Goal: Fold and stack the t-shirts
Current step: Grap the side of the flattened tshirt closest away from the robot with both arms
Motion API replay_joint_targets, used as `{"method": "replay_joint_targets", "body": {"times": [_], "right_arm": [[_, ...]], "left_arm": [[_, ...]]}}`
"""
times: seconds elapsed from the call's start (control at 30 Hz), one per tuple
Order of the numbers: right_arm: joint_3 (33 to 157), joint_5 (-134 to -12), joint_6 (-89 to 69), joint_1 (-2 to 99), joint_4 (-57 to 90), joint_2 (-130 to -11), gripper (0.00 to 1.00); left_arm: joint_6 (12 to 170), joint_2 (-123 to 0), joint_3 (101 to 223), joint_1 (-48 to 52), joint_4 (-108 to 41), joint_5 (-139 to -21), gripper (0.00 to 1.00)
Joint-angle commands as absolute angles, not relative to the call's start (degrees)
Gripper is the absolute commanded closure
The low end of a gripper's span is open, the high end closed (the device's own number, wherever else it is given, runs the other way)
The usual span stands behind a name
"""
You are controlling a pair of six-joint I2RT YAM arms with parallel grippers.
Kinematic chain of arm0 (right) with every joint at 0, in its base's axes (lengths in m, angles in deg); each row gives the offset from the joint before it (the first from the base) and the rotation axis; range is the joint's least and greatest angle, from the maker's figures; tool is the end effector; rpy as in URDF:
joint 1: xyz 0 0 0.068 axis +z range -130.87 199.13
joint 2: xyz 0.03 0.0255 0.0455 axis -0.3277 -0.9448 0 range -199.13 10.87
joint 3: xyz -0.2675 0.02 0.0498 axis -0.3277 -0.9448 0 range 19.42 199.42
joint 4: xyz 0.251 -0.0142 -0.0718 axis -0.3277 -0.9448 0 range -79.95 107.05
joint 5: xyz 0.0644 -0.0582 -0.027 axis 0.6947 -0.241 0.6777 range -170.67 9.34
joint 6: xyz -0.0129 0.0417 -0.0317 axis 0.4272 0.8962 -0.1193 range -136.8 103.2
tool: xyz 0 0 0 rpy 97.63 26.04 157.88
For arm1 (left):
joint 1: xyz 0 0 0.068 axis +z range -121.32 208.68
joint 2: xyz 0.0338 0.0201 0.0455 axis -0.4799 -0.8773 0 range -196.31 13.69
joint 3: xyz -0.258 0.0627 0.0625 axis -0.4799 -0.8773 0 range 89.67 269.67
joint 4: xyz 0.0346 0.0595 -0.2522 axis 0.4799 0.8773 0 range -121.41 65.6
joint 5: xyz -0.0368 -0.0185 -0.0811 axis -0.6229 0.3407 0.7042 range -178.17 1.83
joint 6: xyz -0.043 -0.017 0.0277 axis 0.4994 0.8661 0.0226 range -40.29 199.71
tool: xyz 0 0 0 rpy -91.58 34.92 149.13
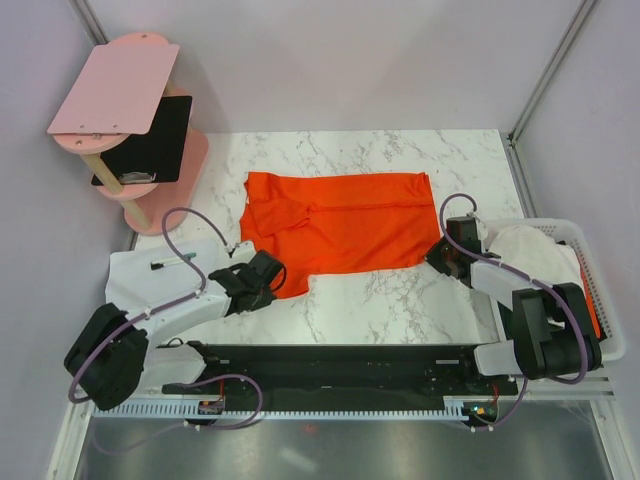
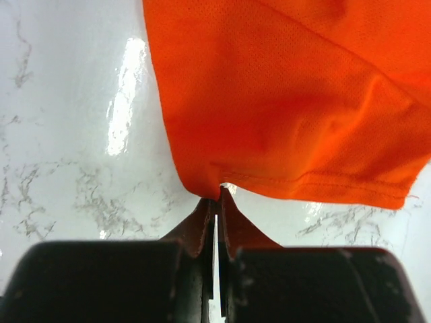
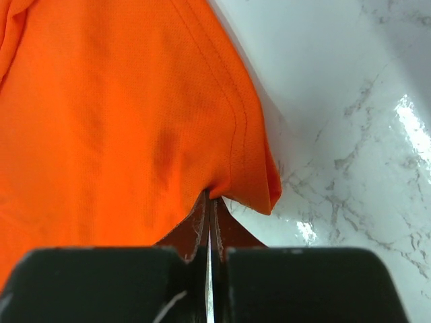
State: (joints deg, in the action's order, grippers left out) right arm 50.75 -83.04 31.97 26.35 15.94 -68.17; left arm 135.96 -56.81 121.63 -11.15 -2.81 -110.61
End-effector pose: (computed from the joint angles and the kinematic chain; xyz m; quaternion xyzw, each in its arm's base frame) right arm 0.2494 0.0302 0.1493 0.3388 0.8725 0.1479 0.3196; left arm 0.1642 -0.1193 0.1581 -0.1755 0.9461 -0.0170 0.2718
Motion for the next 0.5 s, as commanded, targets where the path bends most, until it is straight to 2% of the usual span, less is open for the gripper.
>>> {"method": "replay_joint_targets", "body": {"times": [0.0,0.2,0.47], "right_arm": [[51.76,-80.84,30.84,26.43,14.06,-65.42,1.0],[54.39,-80.93,27.94,26.51,10.03,-60.94,1.0],[58.43,-83.39,24.6,26.51,8.34,-59.18,1.0]], "left_arm": [[136.4,-49.77,121.74,-11.05,0.58,-112.07,0.98],[136.05,-43.7,123.94,-11.05,5.77,-115.06,0.98],[135.17,-44.49,127.1,-10.96,6.92,-117.79,0.98]]}}
